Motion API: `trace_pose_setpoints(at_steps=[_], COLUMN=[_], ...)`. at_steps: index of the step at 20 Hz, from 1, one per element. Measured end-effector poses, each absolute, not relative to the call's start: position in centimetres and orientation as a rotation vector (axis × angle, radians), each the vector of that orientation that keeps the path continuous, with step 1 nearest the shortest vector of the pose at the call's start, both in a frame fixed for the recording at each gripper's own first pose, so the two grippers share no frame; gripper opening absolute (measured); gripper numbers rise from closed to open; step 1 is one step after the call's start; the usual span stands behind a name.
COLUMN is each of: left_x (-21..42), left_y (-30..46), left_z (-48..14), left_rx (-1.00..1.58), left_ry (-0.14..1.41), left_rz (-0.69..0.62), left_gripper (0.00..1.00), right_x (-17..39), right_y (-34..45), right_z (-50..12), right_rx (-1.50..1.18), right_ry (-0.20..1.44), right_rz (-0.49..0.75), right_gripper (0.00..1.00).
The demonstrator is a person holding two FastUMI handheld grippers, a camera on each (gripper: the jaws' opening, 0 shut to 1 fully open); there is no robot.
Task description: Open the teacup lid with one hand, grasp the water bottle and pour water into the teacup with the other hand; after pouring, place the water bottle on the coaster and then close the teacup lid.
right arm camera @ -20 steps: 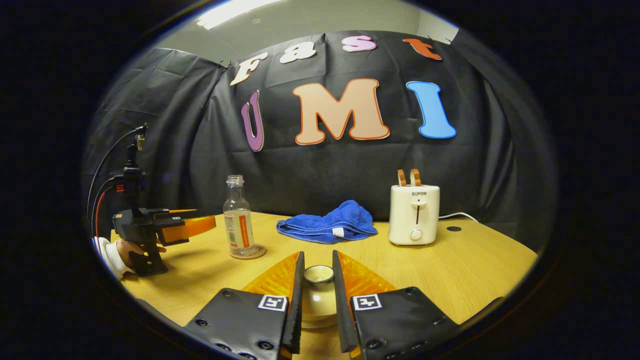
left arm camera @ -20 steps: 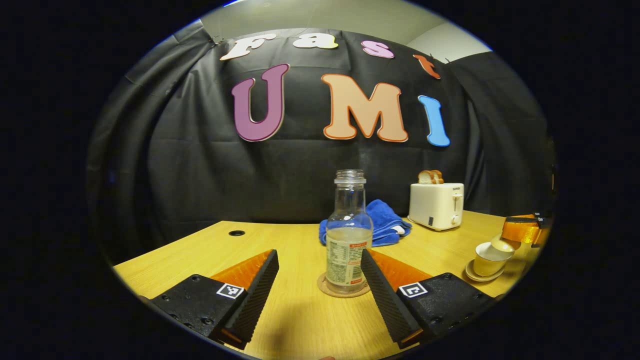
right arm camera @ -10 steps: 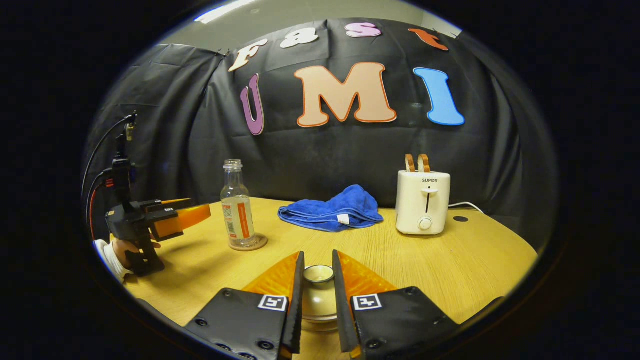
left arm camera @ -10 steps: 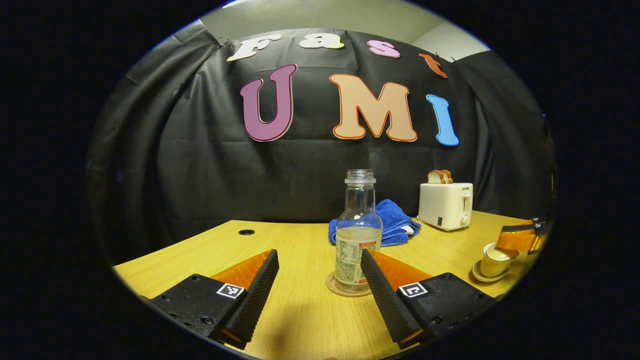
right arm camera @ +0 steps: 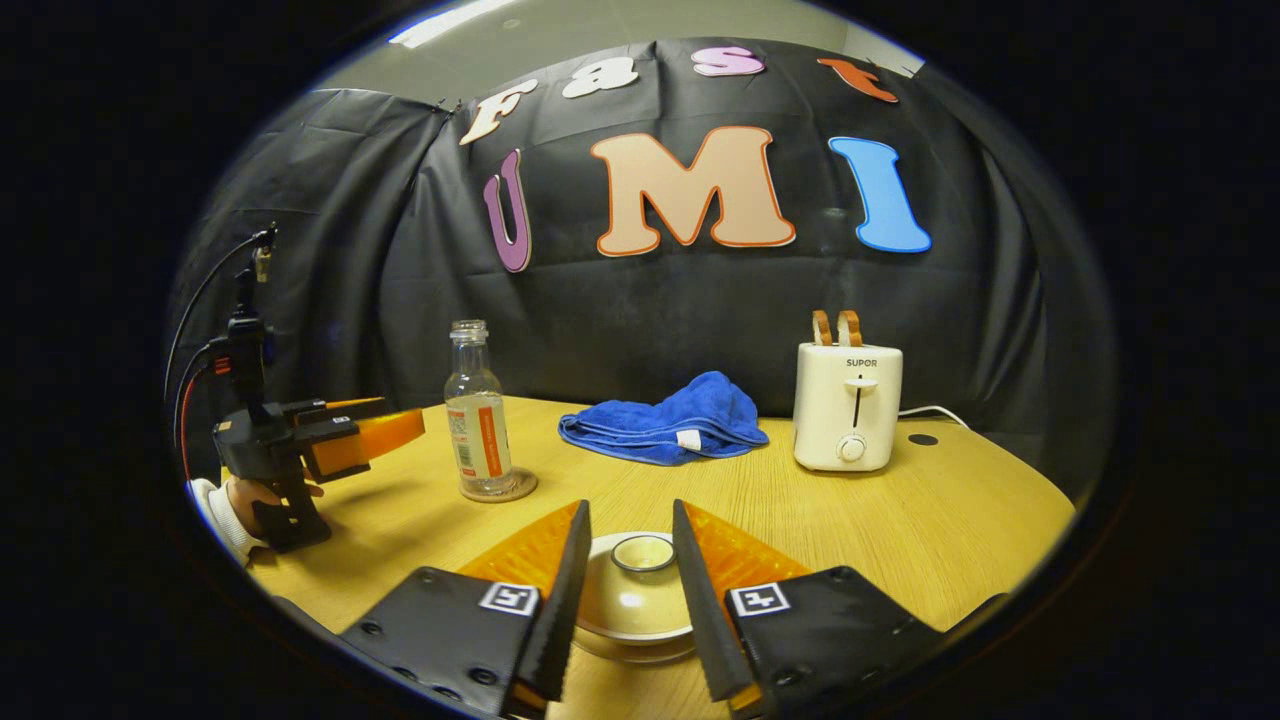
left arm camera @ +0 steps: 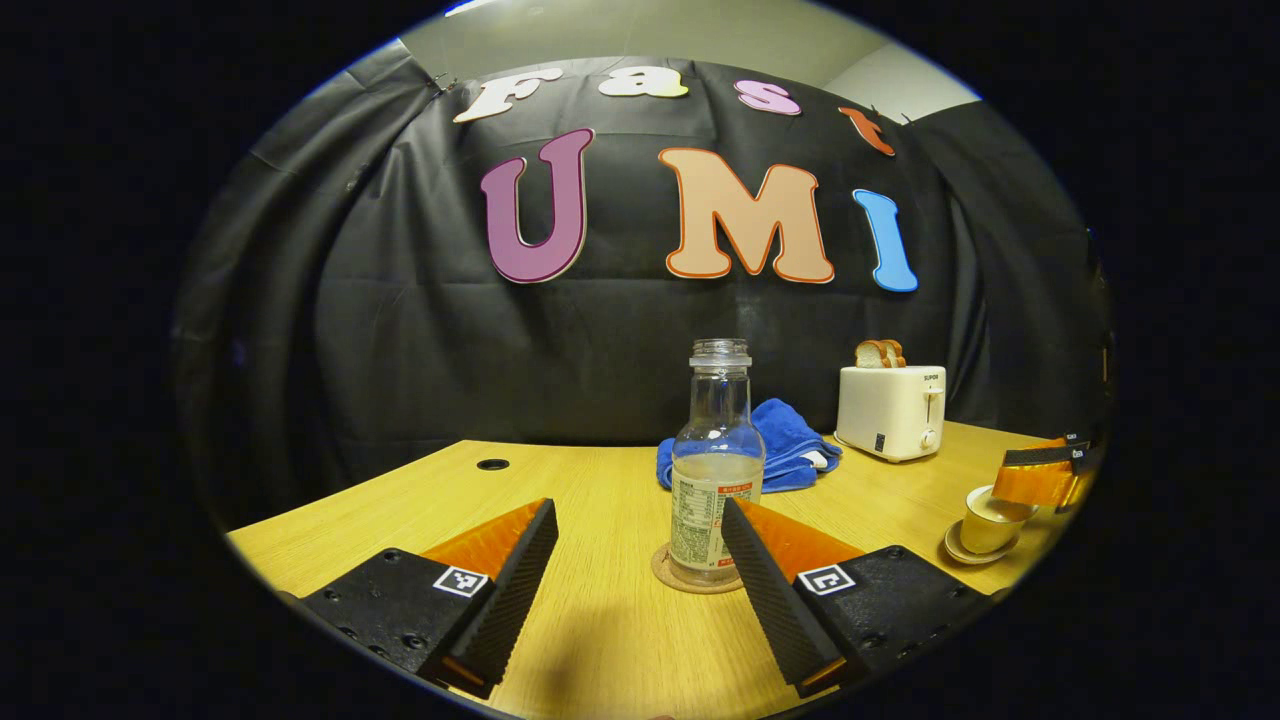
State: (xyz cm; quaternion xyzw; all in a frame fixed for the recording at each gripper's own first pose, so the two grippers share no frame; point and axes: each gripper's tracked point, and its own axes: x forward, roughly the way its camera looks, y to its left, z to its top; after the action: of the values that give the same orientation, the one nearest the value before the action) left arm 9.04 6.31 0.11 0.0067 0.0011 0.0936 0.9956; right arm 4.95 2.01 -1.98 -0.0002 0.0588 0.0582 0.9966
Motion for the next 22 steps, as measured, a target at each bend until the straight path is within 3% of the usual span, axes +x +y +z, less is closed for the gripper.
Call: trace_pose_setpoints(at_steps=[2,5,8,11,13,14,16,17,18,19,22], left_x=[9.0,9.0,8.9,8.8,8.9,8.8,8.8,8.7,8.7,8.6,7.9], left_y=[6.3,6.3,6.5,6.6,6.7,6.8,6.9,7.0,7.2,7.4,8.9], left_z=[0.1,0.1,0.2,0.2,0.2,0.2,0.2,0.2,0.2,0.2,0.2], left_rx=[0.013,0.013,0.014,0.014,0.014,0.014,0.014,0.014,0.015,0.016,0.016], left_ry=[0.002,0.002,0.003,0.003,0.003,0.003,0.003,0.003,0.003,0.003,0.004], left_rz=[0.188,0.187,0.191,0.198,0.201,0.204,0.211,0.215,0.223,0.237,0.320], left_gripper=[0.96,0.96,0.96,0.96,0.96,0.96,0.96,0.96,0.96,0.96,0.96], right_x=[4.7,4.5,4.4,4.5,4.2,3.9,3.5,3.2,2.9,2.6,2.1], right_y=[1.8,1.3,0.5,-0.6,-2.6,-3.6,-6.0,-7.3,-8.6,-9.9,-12.2], right_z=[-1.5,-0.7,-0.5,-0.4,-0.2,-0.2,0.0,0.0,0.1,0.1,0.3], right_rx=[0.001,0.006,0.005,0.000,-0.003,-0.005,-0.007,-0.010,-0.011,-0.012,-0.014], right_ry=[0.088,0.037,0.014,0.007,0.003,0.000,-0.006,-0.007,-0.009,-0.009,-0.012], right_rz=[0.112,0.089,0.047,0.002,-0.074,-0.112,-0.195,-0.237,-0.281,-0.321,-0.390], right_gripper=[0.77,0.83,0.80,0.85,0.81,0.89,0.85,0.88,0.81,0.81,0.89])
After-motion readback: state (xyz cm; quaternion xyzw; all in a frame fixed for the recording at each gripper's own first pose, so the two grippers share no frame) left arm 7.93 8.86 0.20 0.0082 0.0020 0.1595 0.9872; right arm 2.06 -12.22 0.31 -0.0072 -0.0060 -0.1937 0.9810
